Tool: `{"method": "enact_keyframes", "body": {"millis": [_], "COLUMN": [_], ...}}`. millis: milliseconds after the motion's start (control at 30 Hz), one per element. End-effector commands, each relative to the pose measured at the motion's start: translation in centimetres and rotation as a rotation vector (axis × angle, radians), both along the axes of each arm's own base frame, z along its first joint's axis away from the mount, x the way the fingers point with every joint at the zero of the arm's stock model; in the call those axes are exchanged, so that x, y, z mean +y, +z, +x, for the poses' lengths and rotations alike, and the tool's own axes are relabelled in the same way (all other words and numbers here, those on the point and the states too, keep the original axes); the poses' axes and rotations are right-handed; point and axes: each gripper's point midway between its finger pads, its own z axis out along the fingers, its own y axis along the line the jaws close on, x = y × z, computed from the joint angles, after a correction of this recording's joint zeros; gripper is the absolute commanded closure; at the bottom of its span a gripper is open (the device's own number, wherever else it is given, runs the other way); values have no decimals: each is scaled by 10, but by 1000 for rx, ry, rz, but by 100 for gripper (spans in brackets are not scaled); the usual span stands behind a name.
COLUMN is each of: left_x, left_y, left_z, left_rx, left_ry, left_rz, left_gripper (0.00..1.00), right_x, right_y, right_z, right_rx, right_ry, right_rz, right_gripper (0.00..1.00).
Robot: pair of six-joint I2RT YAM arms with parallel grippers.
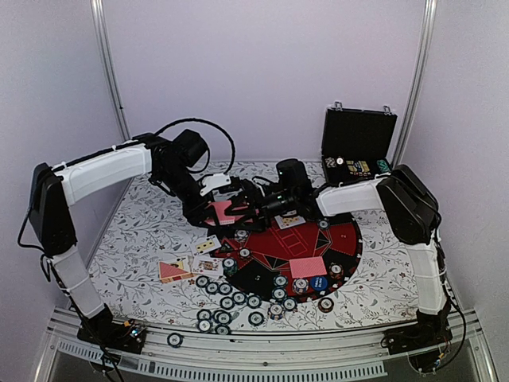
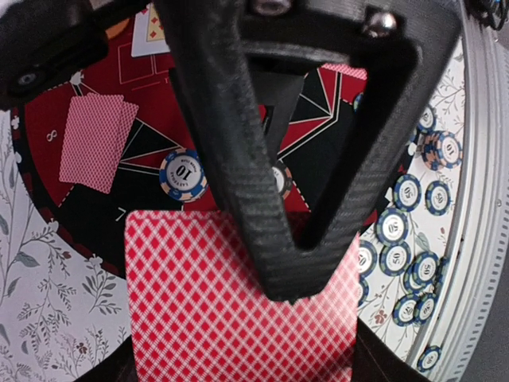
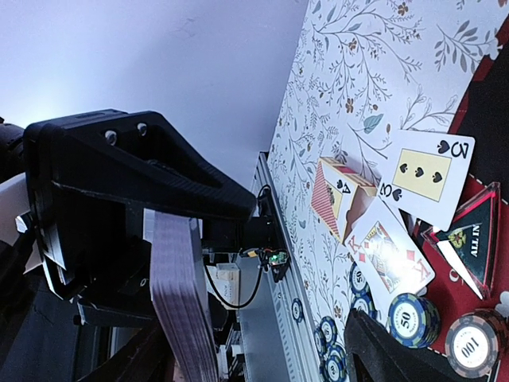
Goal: Distribute texas hold em gaming equipment
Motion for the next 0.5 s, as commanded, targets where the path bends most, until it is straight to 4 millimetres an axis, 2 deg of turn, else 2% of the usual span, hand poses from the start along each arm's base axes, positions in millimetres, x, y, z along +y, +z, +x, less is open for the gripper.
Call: {"method": "enact_keyframes", "body": {"millis": [0, 267, 467], "left_x": [-8, -8, -8], "left_y": [4, 2, 2], "left_z": [3, 2, 3], "left_rx": [2, 3, 0], "left_ry": [-6, -9, -10], "left_rz": [-34, -34, -31], "left_gripper": [86, 86, 86], "right_x": [12, 27, 34], "right_y": [1, 8, 0], "right_z": [0, 4, 0], "right_rx": [17, 17, 38], "right_ry": [20, 27, 43], "right_rz": [38, 60, 52], "right_gripper": [26, 26, 28]}}
